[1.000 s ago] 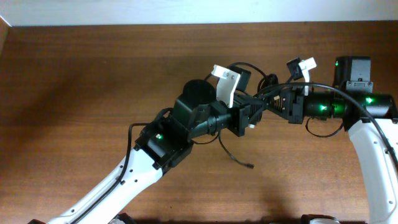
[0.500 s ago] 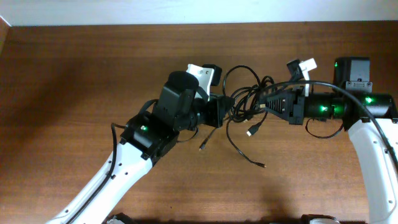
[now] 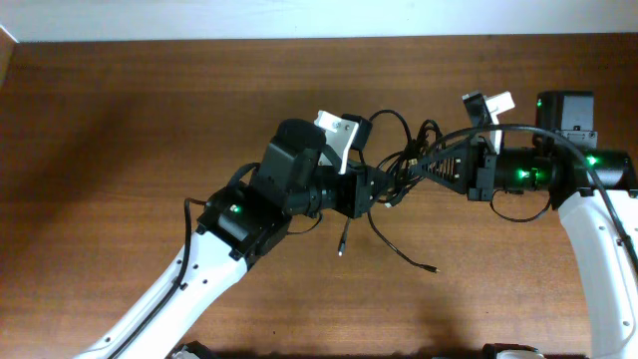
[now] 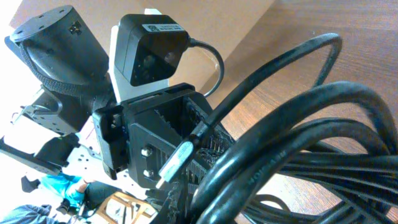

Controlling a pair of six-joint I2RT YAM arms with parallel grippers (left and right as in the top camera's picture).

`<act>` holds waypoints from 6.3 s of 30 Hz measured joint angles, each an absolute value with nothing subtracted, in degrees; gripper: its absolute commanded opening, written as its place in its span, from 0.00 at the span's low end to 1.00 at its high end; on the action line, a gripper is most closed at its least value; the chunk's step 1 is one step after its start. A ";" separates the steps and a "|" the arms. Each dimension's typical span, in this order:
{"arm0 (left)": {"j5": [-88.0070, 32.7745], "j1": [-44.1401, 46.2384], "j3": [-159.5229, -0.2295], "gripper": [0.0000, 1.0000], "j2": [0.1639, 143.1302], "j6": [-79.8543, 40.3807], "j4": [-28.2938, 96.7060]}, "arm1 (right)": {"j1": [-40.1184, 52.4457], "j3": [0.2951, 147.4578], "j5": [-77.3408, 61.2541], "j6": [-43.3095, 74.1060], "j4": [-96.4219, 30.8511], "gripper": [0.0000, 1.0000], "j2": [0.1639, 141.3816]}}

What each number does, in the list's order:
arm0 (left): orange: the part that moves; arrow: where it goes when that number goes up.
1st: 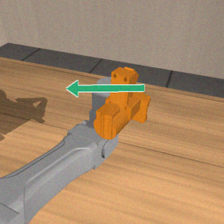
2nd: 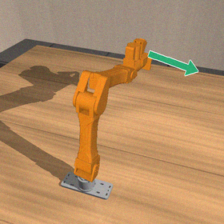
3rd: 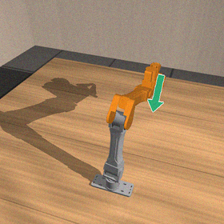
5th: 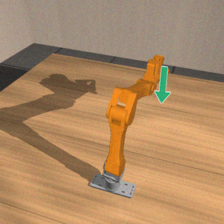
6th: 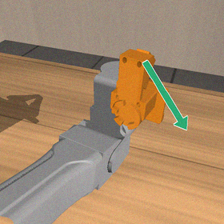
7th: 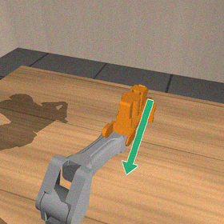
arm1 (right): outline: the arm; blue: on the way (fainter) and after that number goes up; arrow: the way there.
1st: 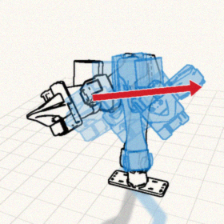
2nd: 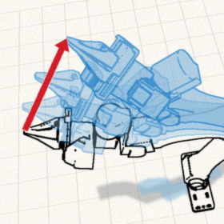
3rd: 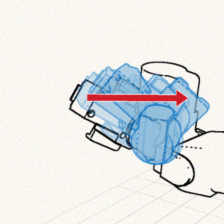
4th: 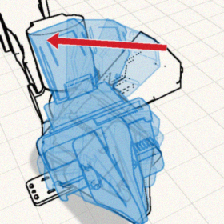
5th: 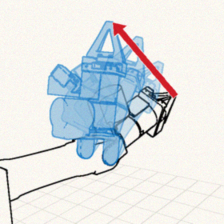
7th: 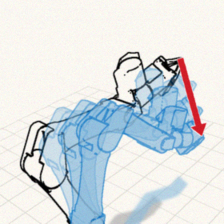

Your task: Untangle cables

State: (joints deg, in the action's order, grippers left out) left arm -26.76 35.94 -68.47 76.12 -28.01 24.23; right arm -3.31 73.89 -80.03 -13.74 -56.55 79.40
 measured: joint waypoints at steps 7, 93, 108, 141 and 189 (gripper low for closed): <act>-25.08 36.05 -68.47 0.22 76.12 -27.83 21.61 | -3.33 73.89 -82.91 -13.98 -56.29 0.04 79.40; -13.89 40.97 -68.23 0.00 63.72 -19.03 37.82 | -0.47 74.15 -74.94 -54.30 -93.97 0.80 78.41; -13.87 49.04 -68.23 0.00 69.97 -20.99 33.85 | -0.54 74.04 -71.44 -54.48 -92.55 0.04 78.35; 4.36 48.69 -67.92 0.00 70.46 -31.14 35.75 | -18.02 73.89 -66.26 -48.03 -96.09 0.93 78.24; 7.16 48.75 -68.64 0.00 70.30 -27.03 62.37 | -13.26 73.76 -54.02 -39.31 -87.90 0.80 78.15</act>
State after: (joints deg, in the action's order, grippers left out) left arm 7.16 48.75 -68.64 70.30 -27.03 62.37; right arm -13.26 73.76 -54.02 -39.31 -87.90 78.15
